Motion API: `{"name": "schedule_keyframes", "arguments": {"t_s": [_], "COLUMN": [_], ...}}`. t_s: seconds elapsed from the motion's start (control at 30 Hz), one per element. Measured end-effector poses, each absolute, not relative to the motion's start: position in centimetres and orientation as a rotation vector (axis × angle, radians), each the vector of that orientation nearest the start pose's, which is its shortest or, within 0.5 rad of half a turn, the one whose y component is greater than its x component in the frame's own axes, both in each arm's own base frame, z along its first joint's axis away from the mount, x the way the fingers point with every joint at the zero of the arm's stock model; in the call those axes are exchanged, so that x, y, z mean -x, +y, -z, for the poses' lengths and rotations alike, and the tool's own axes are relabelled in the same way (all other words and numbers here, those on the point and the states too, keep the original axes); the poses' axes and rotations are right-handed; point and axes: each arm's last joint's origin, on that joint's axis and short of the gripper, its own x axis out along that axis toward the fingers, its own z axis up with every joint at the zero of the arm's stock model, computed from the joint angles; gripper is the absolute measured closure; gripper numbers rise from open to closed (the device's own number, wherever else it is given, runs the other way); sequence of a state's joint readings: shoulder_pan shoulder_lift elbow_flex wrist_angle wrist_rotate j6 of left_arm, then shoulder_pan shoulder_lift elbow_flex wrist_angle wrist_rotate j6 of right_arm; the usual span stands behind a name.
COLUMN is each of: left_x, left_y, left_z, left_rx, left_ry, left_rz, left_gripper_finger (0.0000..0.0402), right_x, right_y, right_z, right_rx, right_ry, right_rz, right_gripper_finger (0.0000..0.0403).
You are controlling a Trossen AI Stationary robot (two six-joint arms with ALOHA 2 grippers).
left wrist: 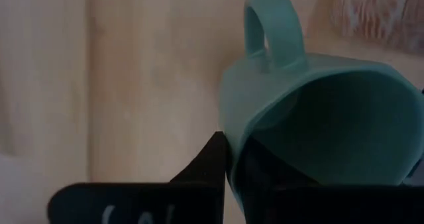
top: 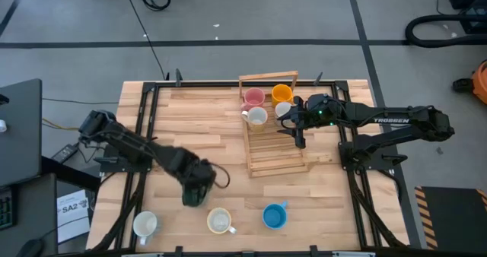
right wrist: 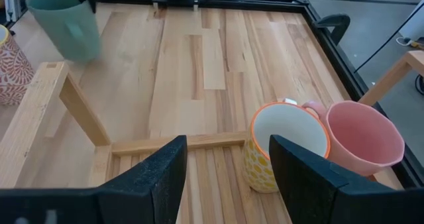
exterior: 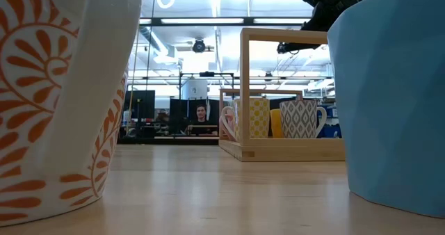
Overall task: Place coffee mugs
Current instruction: Put the green mug on the shelf
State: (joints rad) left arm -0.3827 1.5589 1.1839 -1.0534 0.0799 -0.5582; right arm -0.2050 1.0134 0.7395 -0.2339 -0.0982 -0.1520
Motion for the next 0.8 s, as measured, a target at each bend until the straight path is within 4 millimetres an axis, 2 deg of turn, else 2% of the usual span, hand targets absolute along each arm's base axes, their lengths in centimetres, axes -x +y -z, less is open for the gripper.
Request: {"name": "schedule_keyframes", "arguments": {"t_s": [0.23,0.47,0.63,0.8], "left_x": [-26.8,-28.1,-29.0,-29.6], "left_y": [-5.9,-1.4,1.3,3.2], "left_z": [-25.0,-25.3,-25.6,-25.9], "left_rx": [0.242,0.202,0.191,0.157], "left_ry": [1.395,1.296,1.198,1.109], "left_rz": [-0.048,-0.079,-0.097,-0.106], "left_gripper_finger": [0.0378,0.0377,0.0377,0.0377], "right_x": [-21.3,-21.5,-21.7,-22.3], "right_y": [-4.1,-4.2,-4.0,-4.1], "right_z": [-27.3,-27.6,-28.0,-28.3], "right_rx": [0.074,0.079,0.053,0.037], "right_ry": [0.496,0.462,0.412,0.350], "right_rz": [0.067,0.067,0.018,0.001], "right_gripper_finger": [0.0183,0.0183,0.0183,0.0183]}}
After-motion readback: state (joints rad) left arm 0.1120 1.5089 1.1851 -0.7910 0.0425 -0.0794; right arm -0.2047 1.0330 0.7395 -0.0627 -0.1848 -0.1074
